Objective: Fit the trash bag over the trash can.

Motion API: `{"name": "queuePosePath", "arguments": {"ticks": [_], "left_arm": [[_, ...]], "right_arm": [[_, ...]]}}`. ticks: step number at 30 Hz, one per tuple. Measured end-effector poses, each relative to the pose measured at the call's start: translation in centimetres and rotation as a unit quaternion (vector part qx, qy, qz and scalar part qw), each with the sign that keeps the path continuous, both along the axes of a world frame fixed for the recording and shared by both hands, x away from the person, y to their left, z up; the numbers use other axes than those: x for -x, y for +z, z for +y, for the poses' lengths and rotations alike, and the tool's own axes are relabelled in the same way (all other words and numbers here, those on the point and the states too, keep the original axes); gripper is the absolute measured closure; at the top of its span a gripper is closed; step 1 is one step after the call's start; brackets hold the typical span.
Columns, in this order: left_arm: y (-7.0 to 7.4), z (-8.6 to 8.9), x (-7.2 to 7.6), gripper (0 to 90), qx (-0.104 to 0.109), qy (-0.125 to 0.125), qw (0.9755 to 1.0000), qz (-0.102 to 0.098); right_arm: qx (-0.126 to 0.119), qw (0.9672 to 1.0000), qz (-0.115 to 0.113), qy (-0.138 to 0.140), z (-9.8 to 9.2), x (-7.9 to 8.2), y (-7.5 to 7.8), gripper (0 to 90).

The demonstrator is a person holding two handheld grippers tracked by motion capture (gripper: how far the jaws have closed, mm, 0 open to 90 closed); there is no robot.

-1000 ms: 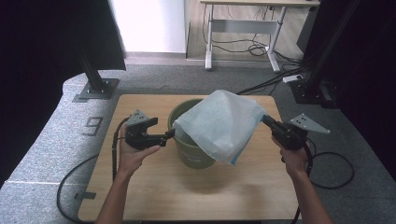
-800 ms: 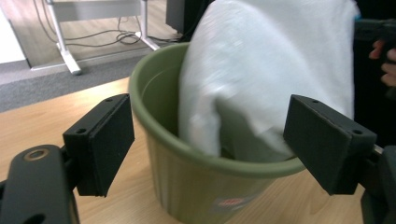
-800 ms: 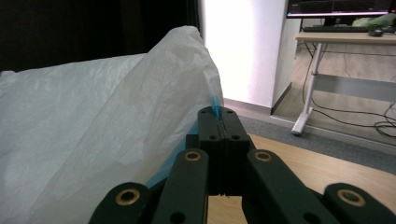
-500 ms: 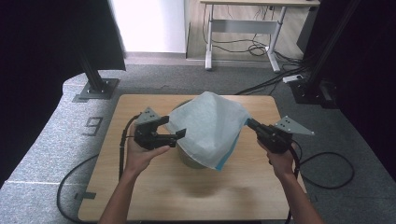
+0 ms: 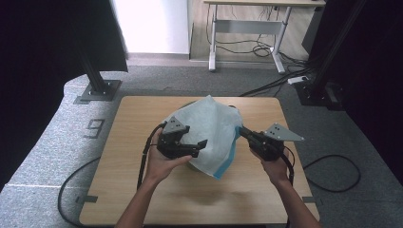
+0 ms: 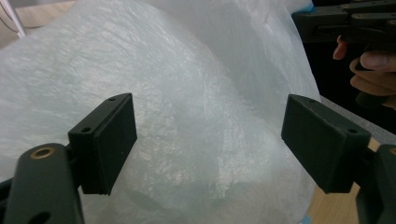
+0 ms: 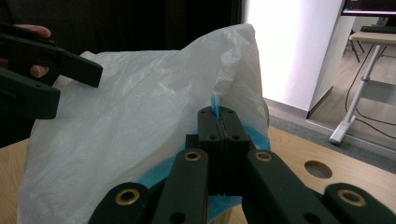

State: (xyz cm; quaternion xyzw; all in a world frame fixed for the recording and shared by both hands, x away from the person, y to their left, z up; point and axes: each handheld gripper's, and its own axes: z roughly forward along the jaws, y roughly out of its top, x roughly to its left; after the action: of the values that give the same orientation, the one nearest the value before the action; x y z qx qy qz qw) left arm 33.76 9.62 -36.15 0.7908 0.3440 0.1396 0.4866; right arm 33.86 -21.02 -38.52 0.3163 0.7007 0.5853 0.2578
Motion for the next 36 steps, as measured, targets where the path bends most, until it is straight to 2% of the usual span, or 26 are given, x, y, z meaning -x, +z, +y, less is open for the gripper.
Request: {"name": "queuePosePath", "arguments": {"ticks": [6,11,15,21,26,33,36], "left_arm": [[-0.5,-0.9,0.2,16.6,-0.001,-0.004,0.9999,0.010],[-0.7,-1.5,0.1,16.6,-0.002,0.006,0.9999,0.008],[-0.8,-1.7,0.0,16.8,-0.002,0.018,0.9998,0.000],[-0.6,-2.5,0.6,16.5,-0.006,0.038,0.9990,-0.025],[-0.3,-3.4,1.1,16.4,-0.001,0.034,0.9988,-0.036],[-0.7,-5.3,0.5,16.7,-0.018,0.032,0.9991,-0.020],[-1.1,-5.8,0.1,22.4,-0.025,0.036,0.9990,-0.011]], "right_arm": [[-0.004,1.0000,0.004,-0.004,-0.4,0.0,-0.2,87.7],[-0.009,0.9999,0.008,-0.008,-0.7,0.0,-0.6,87.6],[-0.009,0.9999,0.009,-0.008,-0.8,0.0,-0.7,87.5],[-0.009,0.9999,0.010,-0.008,-0.9,0.0,-0.7,87.4],[-0.009,0.9998,0.010,-0.011,-1.0,-0.1,-0.7,87.3],[-0.010,0.9999,0.005,-0.006,-0.7,0.1,-0.5,87.3],[-0.011,0.9999,0.002,-0.003,-0.6,0.3,-0.3,86.9]]}}
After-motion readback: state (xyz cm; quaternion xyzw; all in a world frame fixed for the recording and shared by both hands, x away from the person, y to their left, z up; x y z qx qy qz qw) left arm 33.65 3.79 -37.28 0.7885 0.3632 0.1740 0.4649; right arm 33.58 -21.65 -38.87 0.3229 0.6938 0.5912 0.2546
